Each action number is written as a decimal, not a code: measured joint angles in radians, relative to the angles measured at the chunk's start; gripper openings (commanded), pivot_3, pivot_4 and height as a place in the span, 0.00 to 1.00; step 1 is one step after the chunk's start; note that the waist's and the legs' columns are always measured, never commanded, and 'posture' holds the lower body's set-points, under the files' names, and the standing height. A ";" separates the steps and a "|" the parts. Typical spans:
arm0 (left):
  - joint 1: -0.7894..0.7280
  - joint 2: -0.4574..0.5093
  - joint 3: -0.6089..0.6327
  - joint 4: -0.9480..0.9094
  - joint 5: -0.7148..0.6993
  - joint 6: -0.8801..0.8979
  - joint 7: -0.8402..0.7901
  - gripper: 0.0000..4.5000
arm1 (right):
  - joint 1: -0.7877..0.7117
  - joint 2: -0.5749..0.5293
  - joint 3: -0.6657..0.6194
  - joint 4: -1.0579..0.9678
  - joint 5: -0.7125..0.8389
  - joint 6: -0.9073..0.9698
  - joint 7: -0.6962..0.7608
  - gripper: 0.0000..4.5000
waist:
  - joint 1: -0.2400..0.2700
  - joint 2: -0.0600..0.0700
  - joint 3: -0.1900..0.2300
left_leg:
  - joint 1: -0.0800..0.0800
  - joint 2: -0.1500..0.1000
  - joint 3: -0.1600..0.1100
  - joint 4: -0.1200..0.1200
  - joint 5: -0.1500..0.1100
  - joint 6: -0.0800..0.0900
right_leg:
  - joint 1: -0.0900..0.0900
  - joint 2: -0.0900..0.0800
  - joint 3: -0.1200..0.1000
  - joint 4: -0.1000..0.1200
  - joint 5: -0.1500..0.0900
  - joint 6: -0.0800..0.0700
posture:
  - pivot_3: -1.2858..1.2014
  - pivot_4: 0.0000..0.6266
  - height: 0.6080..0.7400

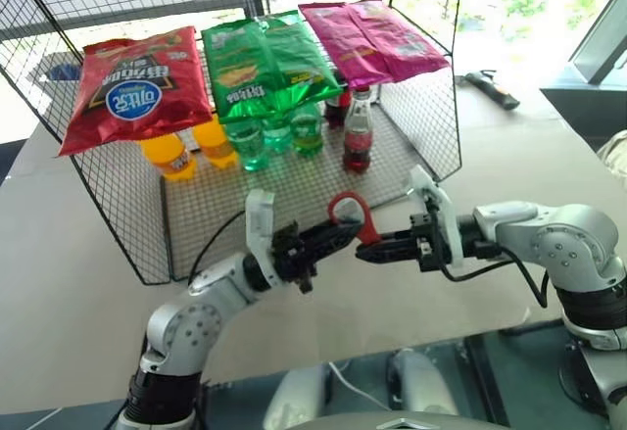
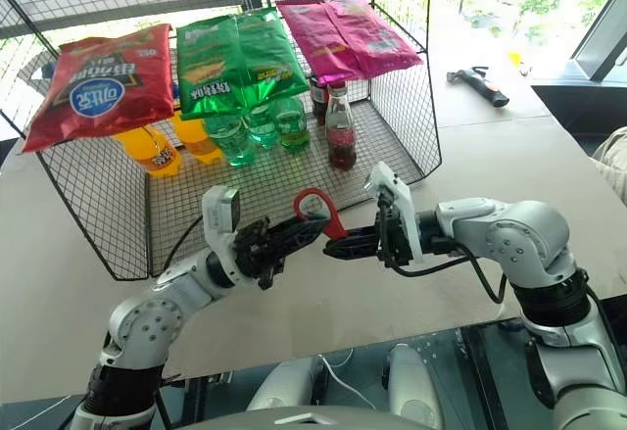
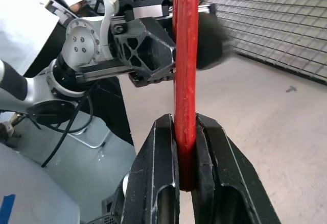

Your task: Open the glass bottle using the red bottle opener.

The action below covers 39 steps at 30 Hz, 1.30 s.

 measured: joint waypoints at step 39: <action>-0.769 -0.340 0.008 1.259 0.823 -0.925 0.349 0.99 | 0.526 0.298 0.016 -0.103 -0.921 -1.024 -0.474 0.00 | 0.000 -0.001 -0.001 | 0.000 -0.001 0.001 0.001 0.002 -0.003 | -0.001 0.001 0.001 0.002 0.001 0.003 | 0.52 0.24 1.00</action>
